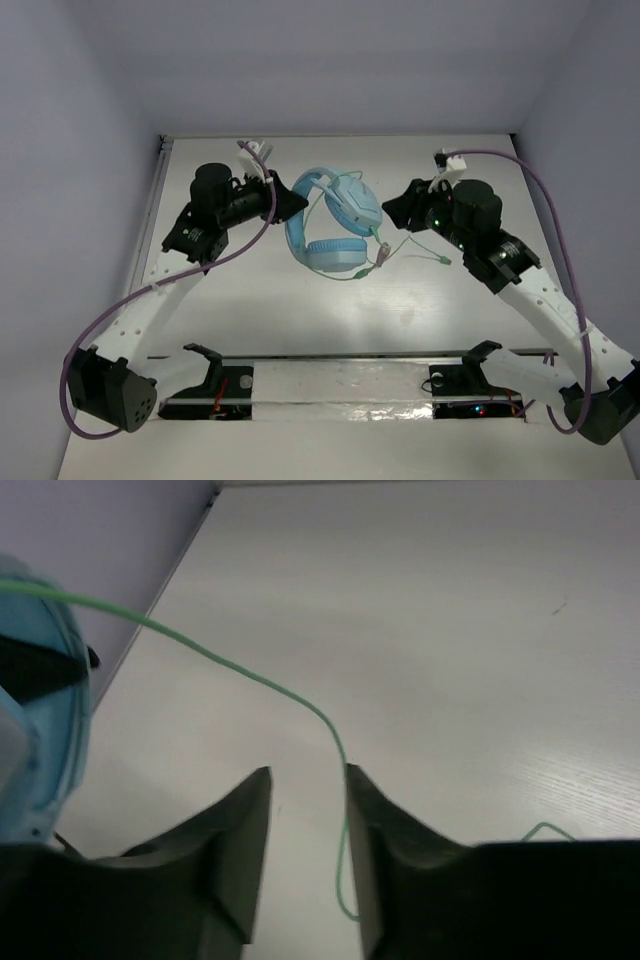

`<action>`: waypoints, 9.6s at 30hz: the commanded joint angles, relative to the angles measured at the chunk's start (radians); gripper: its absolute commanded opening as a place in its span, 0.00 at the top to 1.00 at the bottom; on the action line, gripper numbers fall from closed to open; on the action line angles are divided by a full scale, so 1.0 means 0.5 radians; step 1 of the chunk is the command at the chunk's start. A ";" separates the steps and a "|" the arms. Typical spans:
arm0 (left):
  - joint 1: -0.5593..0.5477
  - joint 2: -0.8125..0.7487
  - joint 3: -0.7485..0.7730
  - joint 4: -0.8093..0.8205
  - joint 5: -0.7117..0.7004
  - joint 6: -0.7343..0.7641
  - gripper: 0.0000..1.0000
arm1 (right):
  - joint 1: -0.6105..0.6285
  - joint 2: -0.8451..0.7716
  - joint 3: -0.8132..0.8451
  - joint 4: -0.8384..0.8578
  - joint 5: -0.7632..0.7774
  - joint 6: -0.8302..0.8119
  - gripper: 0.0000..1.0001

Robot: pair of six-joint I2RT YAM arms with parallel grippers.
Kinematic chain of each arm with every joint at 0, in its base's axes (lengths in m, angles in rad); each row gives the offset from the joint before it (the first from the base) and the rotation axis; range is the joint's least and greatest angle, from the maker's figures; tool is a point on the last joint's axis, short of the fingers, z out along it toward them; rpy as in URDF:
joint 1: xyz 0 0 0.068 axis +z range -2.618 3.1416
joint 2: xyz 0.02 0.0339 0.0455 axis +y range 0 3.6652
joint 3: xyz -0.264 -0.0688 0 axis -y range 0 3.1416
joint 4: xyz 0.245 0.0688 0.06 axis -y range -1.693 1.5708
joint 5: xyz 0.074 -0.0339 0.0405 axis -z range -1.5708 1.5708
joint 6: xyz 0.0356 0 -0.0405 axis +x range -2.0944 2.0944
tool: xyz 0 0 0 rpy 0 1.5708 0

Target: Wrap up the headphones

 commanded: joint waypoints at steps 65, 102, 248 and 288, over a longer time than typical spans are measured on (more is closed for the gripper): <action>0.226 0.222 1.235 -0.336 -0.019 -0.079 1.00 | 0.028 -0.135 -0.433 0.560 -0.688 -0.025 0.28; 0.266 0.139 1.140 -0.146 -0.515 -0.328 1.00 | 0.491 0.421 -0.590 0.897 -0.373 -0.010 1.00; -0.713 0.271 1.394 -1.432 -0.341 0.317 1.00 | 0.117 0.874 -0.369 1.771 -1.191 -0.204 0.23; -0.713 0.054 0.989 -1.423 -0.565 0.356 1.00 | -0.100 1.139 0.113 1.757 -0.610 0.189 1.00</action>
